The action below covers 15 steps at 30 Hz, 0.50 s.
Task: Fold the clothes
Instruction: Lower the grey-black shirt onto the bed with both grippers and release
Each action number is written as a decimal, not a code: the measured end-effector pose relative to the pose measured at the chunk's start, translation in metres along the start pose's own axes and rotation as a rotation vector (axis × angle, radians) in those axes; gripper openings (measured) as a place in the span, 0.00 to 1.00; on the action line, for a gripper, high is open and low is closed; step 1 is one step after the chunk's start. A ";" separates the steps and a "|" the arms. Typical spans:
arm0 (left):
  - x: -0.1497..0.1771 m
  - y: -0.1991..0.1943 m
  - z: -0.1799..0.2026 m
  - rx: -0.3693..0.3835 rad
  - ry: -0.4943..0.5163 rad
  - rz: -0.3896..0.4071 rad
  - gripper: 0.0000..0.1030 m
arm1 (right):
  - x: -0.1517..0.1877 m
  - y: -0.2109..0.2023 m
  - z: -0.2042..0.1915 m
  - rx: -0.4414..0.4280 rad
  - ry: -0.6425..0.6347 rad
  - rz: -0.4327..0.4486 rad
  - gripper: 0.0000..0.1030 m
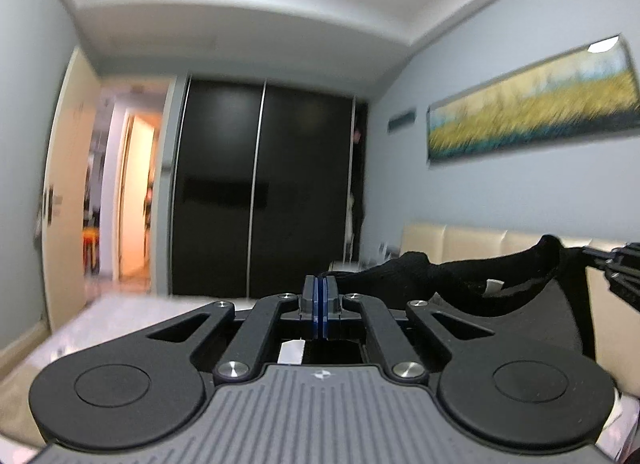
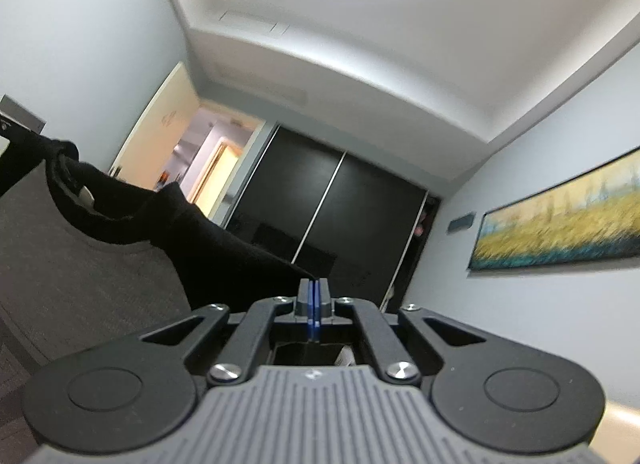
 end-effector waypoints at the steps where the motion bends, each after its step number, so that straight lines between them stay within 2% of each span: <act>1: 0.017 0.013 -0.006 -0.008 -0.003 -0.041 0.00 | 0.012 0.007 -0.006 -0.014 0.006 -0.021 0.01; 5: 0.092 0.067 -0.028 -0.057 -0.005 -0.203 0.00 | 0.083 0.040 -0.033 -0.078 0.006 -0.149 0.01; 12: 0.239 0.170 -0.066 -0.138 -0.064 -0.477 0.00 | 0.239 0.109 -0.087 -0.176 0.026 -0.433 0.01; 15: 0.283 0.207 -0.079 -0.165 -0.052 -0.544 0.00 | 0.302 0.146 -0.106 -0.195 0.011 -0.535 0.01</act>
Point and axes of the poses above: each gripper's, at about its wrist camera, not at the fingertips, and y roughly the way its jaws point, z to its right, x to its underside, the point moved 10 cm from there along y, roughly the way its jaws point, and after that the axes turned 10 degrees about z, right-handed, at the moved point
